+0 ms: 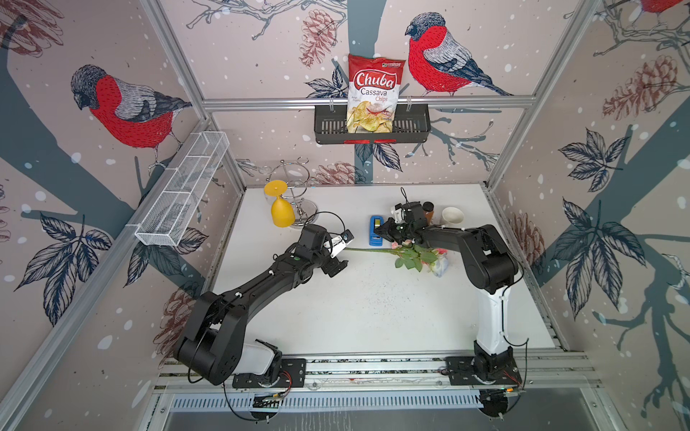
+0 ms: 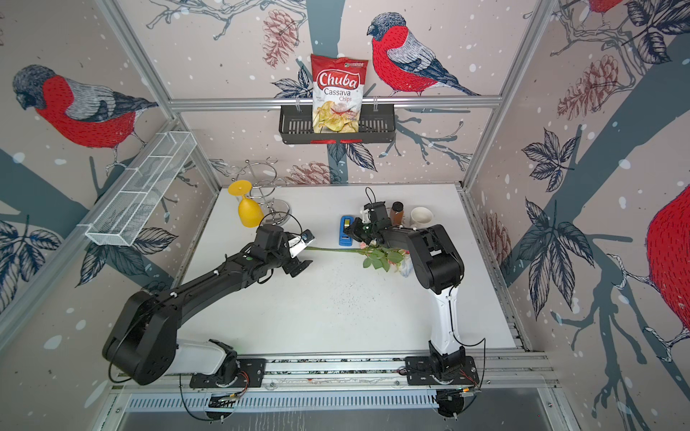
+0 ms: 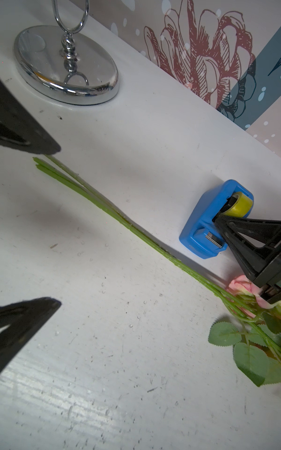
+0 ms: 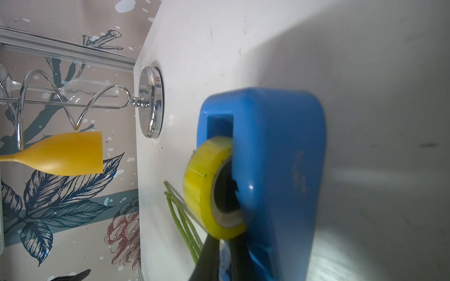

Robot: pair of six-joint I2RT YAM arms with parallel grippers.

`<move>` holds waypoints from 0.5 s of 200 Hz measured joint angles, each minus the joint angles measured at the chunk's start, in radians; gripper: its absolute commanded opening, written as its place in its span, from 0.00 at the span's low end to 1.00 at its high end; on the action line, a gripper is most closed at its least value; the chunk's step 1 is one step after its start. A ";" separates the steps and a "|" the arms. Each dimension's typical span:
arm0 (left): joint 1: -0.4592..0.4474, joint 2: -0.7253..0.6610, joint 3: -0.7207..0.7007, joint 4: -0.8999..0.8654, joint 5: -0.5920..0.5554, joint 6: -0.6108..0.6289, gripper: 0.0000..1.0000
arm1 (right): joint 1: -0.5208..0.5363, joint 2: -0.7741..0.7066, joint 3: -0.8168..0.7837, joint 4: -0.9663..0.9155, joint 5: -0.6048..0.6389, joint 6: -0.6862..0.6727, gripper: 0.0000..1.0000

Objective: Wrap bouquets with tape
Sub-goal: Pull the tape from the tape cutter.

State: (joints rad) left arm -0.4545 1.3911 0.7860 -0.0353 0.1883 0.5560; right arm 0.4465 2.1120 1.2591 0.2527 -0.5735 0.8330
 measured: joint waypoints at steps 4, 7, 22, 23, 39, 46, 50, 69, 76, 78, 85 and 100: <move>0.000 0.000 0.000 0.000 0.000 0.000 0.91 | 0.000 -0.001 -0.002 0.001 0.002 0.003 0.07; 0.000 0.000 0.000 0.000 0.000 0.000 0.91 | 0.000 -0.002 -0.003 0.002 0.003 0.003 0.07; 0.000 0.000 0.000 0.000 0.000 0.000 0.91 | 0.001 -0.009 -0.010 0.009 0.003 0.004 0.06; 0.000 0.000 0.000 0.000 0.000 0.000 0.91 | 0.002 -0.010 -0.011 0.009 0.002 0.004 0.06; 0.000 0.000 0.000 0.000 0.000 0.000 0.91 | 0.007 -0.020 -0.020 0.027 0.000 0.007 0.02; 0.000 0.001 0.000 0.000 0.000 0.000 0.91 | 0.008 -0.025 -0.023 0.031 -0.003 0.008 0.01; 0.000 0.001 0.000 0.000 0.000 0.000 0.91 | 0.009 -0.028 -0.024 0.031 -0.005 0.008 0.00; 0.000 0.005 0.000 0.000 0.000 0.000 0.91 | 0.011 -0.044 -0.029 0.038 -0.004 0.010 0.00; 0.000 0.006 0.001 -0.001 0.000 0.000 0.91 | 0.012 -0.049 -0.029 0.038 -0.004 0.010 0.00; 0.000 0.007 0.001 -0.002 0.000 0.000 0.91 | 0.012 -0.051 -0.029 0.038 -0.004 0.010 0.00; 0.000 0.008 0.002 -0.003 0.001 0.000 0.91 | 0.012 -0.054 -0.029 0.039 -0.004 0.010 0.00; 0.000 0.010 0.004 -0.003 0.001 0.000 0.91 | 0.012 -0.059 -0.029 0.040 -0.004 0.010 0.00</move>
State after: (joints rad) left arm -0.4545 1.4010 0.7898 -0.0380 0.1890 0.5560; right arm 0.4587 2.0533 1.2297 0.2924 -0.5774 0.8429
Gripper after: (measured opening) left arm 0.907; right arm 0.049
